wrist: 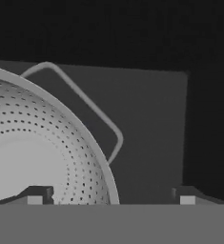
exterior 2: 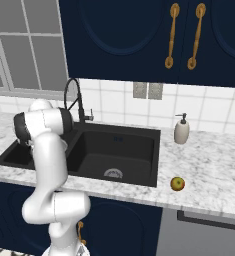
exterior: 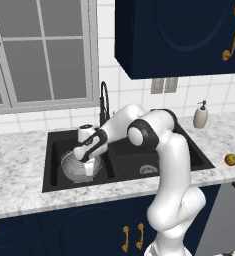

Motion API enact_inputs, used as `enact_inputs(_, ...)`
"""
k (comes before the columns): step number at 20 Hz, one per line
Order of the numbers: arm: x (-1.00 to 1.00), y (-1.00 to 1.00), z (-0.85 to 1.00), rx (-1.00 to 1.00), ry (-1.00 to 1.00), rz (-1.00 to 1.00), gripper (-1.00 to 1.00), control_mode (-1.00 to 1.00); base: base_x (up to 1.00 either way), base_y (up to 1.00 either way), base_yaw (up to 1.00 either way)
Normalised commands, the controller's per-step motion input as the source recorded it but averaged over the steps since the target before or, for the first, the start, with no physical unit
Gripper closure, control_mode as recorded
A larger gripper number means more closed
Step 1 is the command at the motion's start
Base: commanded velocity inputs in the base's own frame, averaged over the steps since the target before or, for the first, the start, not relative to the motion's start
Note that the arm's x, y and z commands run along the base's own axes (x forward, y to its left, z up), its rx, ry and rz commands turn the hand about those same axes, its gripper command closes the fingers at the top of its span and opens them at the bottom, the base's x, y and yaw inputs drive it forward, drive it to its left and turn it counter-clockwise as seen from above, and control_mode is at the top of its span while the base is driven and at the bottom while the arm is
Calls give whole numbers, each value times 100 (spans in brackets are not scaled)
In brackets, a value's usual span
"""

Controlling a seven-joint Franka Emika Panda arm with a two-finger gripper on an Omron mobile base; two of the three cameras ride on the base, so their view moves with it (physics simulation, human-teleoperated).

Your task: Put the colander in the sink, put the apple, orange in the colander, and turn on the sink faucet and pour water over the colander.

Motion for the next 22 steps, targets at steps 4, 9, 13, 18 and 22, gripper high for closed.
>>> enact_inputs(4, -32, 1, 43, 0, 0, 0, -100, -100, 0, 0, 0)
enact_inputs(9, -44, 18, 44, -3, 0, 9, -100, -100, 0, 0, 0)
enact_inputs(13, -55, 29, 44, -6, -1, 18, -100, -100, 0, 0, 0)
enact_inputs(18, -60, 31, 46, -9, -9, 22, -100, -100, 0, 0, 0)
enact_inputs(22, -63, 26, 45, -12, -16, 22, -100, -100, 0, 0, 0)
